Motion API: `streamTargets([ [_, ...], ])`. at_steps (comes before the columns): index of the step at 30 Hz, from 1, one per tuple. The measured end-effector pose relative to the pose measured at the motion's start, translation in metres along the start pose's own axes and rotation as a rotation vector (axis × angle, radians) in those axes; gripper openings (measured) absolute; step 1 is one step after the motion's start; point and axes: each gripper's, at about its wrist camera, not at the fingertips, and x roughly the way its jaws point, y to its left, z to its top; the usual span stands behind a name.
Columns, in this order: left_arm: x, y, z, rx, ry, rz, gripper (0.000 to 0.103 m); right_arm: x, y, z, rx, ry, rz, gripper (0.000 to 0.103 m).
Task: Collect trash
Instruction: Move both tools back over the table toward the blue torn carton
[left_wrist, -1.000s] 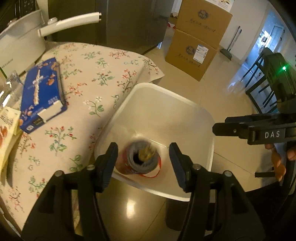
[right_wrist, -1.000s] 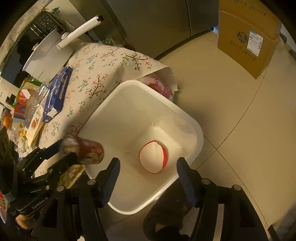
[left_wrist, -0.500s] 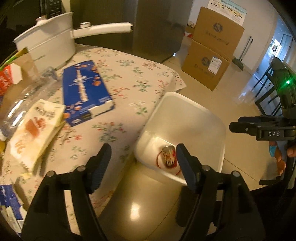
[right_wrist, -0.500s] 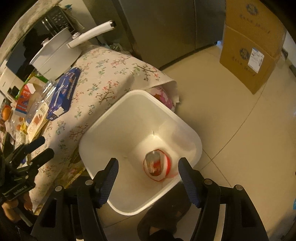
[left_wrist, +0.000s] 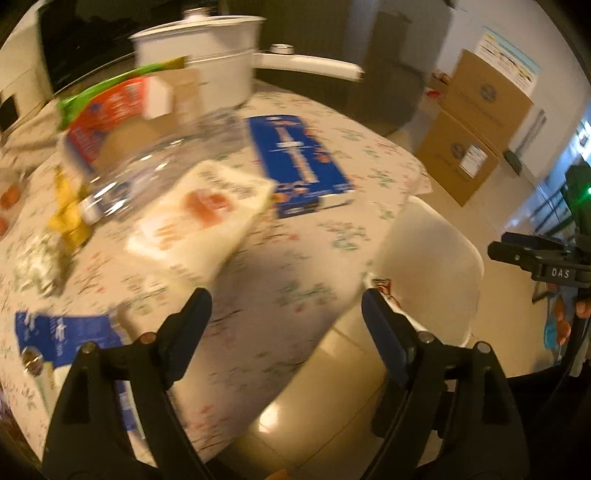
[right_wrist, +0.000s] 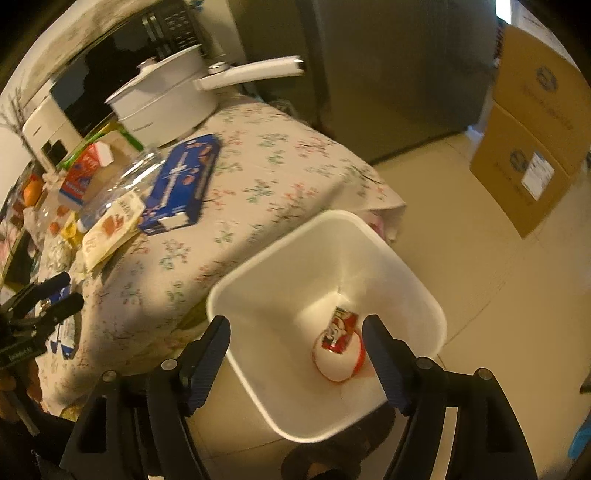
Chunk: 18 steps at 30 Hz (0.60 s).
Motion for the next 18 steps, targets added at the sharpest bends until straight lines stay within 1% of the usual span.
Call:
streamTargets([
  [7, -0.023, 0.063, -0.016, -0.100, -0.006, 0.059, 0.084, 0.005, 0.044, 0.008, -0.067, -0.006, 0.025, 0.079],
  [14, -0.037, 0.114, -0.029, -0.192, 0.000, 0.100, 0.084, 0.013, 0.089, 0.018, -0.129, 0.001, 0.046, 0.080],
  [18, -0.044, 0.146, -0.036, -0.270, 0.011, 0.118, 0.084, 0.018, 0.117, 0.025, -0.165, 0.002, 0.063, 0.080],
])
